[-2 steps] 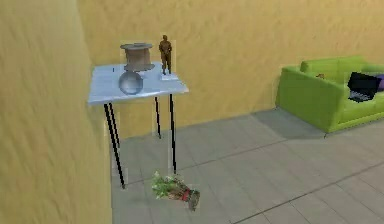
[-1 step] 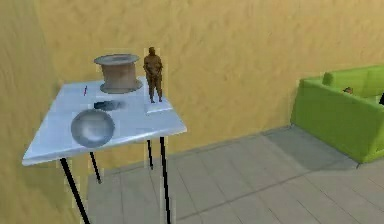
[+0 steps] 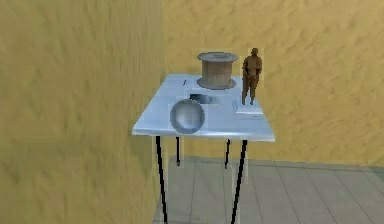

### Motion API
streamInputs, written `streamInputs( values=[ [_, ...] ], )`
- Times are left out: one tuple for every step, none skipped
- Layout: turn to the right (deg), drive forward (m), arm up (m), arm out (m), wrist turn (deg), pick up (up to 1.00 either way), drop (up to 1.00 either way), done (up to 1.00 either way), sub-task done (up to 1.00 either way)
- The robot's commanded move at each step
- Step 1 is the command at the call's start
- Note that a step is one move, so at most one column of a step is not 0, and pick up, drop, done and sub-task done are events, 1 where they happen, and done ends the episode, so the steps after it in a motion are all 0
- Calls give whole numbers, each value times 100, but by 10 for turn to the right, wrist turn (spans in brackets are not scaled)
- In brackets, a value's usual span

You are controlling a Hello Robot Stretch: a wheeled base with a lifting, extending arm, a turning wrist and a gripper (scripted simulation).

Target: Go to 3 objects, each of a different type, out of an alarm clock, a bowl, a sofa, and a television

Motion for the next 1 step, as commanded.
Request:
streamInputs(
  values=[
    [0, 0, 0, 0, 0, 0, 0, 100, 0]
  ],
)
